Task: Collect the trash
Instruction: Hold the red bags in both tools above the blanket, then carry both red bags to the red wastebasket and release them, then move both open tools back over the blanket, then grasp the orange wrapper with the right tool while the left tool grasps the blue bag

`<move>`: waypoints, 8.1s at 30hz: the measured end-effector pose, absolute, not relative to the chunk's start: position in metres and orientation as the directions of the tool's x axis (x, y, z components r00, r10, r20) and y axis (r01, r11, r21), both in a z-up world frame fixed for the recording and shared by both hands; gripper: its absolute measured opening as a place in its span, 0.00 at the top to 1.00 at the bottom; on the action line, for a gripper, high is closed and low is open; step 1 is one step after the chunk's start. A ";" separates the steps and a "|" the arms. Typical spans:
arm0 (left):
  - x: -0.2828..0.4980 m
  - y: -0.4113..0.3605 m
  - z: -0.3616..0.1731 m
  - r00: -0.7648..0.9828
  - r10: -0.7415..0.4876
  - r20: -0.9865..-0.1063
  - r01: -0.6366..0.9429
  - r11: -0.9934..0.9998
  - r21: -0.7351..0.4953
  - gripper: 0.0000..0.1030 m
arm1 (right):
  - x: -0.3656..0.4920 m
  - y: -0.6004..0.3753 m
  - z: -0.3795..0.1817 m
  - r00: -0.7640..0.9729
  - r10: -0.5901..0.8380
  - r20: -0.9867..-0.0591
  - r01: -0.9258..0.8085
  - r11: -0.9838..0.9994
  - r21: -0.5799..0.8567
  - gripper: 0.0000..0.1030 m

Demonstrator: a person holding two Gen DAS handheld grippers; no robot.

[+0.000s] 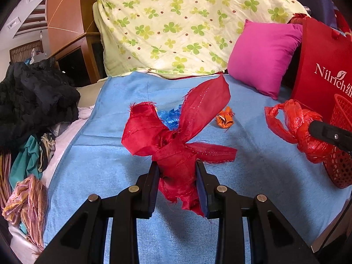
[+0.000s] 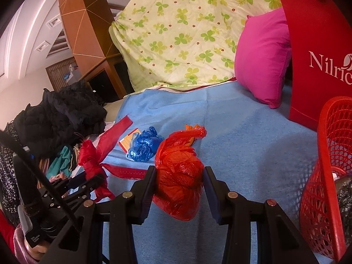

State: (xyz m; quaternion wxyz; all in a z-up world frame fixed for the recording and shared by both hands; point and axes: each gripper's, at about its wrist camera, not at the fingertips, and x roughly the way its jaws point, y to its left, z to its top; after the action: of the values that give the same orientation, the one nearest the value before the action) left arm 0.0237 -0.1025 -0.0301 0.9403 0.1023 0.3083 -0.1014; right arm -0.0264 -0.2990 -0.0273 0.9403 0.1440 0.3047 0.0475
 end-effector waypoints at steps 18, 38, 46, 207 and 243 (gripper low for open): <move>0.019 -0.114 -0.034 0.804 -0.087 -0.588 0.237 0.954 0.184 0.68 | -0.031 -0.294 -0.025 0.820 0.126 -0.558 0.010 0.972 0.234 0.56; 0.016 -0.123 -0.033 0.811 -0.099 -0.576 0.262 0.942 0.208 0.68 | -0.045 -0.303 -0.019 0.838 0.107 -0.535 0.017 0.975 0.222 0.56; 0.009 -0.129 -0.029 0.817 -0.119 -0.564 0.284 0.935 0.213 0.68 | -0.055 -0.307 -0.013 0.849 0.103 -0.519 0.017 0.975 0.221 0.56; -0.070 -0.170 0.009 0.676 -0.312 -0.668 0.459 0.887 0.051 0.46 | -0.198 -0.450 0.072 0.978 0.083 -0.193 0.049 0.803 0.594 0.33; 0.052 -0.023 -0.055 0.674 -0.129 -0.728 0.149 0.988 -0.038 0.46 | 0.030 -0.284 -0.077 0.698 0.366 -0.615 0.005 0.857 0.515 0.33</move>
State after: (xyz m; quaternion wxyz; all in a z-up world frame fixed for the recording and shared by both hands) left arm 0.0522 -0.0230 -0.0553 0.9147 0.0125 0.3966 -0.0761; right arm 0.0301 -0.2843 -0.0768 0.8878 0.2470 0.3748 0.1017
